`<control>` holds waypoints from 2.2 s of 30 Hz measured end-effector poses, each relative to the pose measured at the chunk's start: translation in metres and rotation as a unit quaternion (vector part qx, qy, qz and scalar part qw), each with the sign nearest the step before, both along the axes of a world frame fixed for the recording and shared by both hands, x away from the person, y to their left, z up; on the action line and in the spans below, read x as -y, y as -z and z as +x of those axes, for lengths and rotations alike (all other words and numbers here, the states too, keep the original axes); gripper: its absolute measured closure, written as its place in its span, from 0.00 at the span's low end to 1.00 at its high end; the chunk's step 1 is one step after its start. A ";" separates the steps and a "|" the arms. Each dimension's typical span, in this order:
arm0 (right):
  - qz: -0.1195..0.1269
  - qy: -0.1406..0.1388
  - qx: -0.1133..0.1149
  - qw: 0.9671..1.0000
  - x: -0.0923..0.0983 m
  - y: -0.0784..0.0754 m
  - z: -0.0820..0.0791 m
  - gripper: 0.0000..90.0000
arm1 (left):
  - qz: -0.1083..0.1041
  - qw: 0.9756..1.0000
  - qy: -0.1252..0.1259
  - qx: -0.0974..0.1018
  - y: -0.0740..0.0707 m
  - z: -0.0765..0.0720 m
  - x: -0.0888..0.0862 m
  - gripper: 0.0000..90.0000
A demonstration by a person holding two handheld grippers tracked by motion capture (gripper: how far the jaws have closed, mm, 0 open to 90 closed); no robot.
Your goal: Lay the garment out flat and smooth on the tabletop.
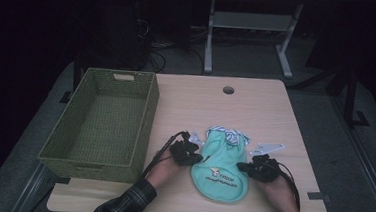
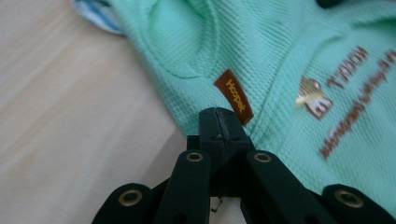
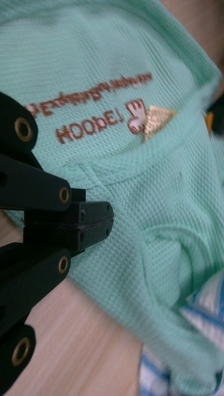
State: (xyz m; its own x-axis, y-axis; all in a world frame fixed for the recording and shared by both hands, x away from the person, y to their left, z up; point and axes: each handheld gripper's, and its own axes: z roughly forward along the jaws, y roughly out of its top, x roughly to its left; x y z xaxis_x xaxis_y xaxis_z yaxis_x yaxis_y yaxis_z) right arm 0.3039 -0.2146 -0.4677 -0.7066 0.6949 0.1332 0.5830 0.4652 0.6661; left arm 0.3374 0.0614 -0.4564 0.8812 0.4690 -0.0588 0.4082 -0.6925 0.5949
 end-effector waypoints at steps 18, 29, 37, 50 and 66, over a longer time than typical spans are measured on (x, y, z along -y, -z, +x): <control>0.002 0.015 0.007 1.000 0.010 0.001 0.006 1.00 | -0.024 1.000 -0.002 0.003 -0.013 -0.004 0.003 0.87; -0.002 0.014 0.010 1.000 0.010 0.001 0.006 1.00 | -0.030 0.998 -0.041 0.032 -0.023 0.039 0.004 0.67; -0.002 0.013 0.010 1.000 0.010 0.001 0.006 1.00 | -0.025 0.998 -0.054 0.037 -0.020 0.067 0.011 0.61; -0.003 0.013 0.010 1.000 0.010 0.001 0.005 1.00 | -0.004 0.998 -0.053 0.027 0.001 0.081 0.022 0.86; 0.000 0.015 0.004 1.000 0.011 0.001 0.006 1.00 | 0.003 0.996 -0.086 0.030 -0.003 0.083 0.000 0.82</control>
